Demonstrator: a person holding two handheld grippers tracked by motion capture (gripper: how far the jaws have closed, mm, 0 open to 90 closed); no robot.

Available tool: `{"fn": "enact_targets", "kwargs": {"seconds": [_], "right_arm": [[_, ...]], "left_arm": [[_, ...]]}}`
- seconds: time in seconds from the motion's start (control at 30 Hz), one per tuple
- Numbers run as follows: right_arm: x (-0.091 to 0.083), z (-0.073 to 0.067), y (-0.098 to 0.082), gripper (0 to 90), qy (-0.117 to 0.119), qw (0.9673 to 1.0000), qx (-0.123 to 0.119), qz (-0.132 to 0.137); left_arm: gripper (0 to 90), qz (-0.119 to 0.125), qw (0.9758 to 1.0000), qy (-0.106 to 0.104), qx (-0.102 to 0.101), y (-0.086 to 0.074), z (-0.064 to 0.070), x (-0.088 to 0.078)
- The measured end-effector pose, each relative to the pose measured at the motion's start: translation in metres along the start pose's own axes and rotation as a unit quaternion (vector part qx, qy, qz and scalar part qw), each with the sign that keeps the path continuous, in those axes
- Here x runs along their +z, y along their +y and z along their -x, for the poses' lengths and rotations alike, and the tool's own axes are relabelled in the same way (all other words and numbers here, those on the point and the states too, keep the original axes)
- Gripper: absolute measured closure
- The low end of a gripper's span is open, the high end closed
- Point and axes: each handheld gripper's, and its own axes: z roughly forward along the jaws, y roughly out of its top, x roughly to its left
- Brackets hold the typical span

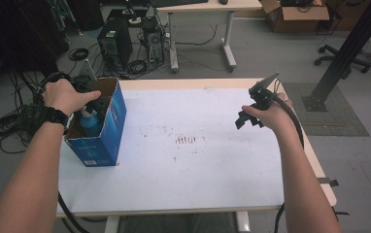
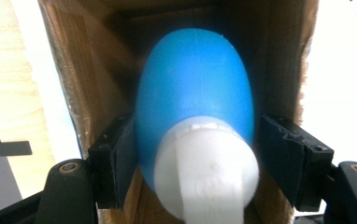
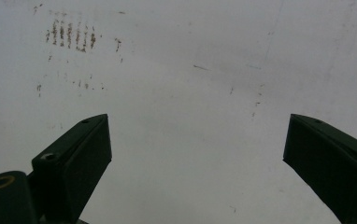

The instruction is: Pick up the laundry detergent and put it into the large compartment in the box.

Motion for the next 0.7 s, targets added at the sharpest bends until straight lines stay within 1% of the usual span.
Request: {"fn": "enact_targets", "kwargs": {"seconds": [0.1,0.27,0.4,0.47,0.7], "right_arm": [[0.0,-0.001,0.0,7.8,0.001,1.0,0.0,-0.001],[-0.002,0.0,0.0,7.8,0.001,1.0,0.0,0.001],[-0.002,0.0,-0.001,7.8,0.002,1.0,0.001,0.001],[-0.002,0.0,-0.001,7.8,0.002,1.0,-0.001,0.002],[-0.005,0.0,-0.002,7.8,0.003,1.0,0.0,0.003]], "left_arm": [[31.1,0.001,1.0,0.004,0.001,0.0,0.001,-0.004],[30.2,0.006,1.0,0.003,-0.001,-0.001,0.001,-0.011],[29.0,0.008,0.9999,0.007,0.001,-0.001,0.002,-0.015],[27.1,0.009,0.9999,0.011,0.002,-0.001,0.003,-0.016],[22.3,0.016,0.9998,0.014,0.003,-0.002,0.006,-0.026]]}}
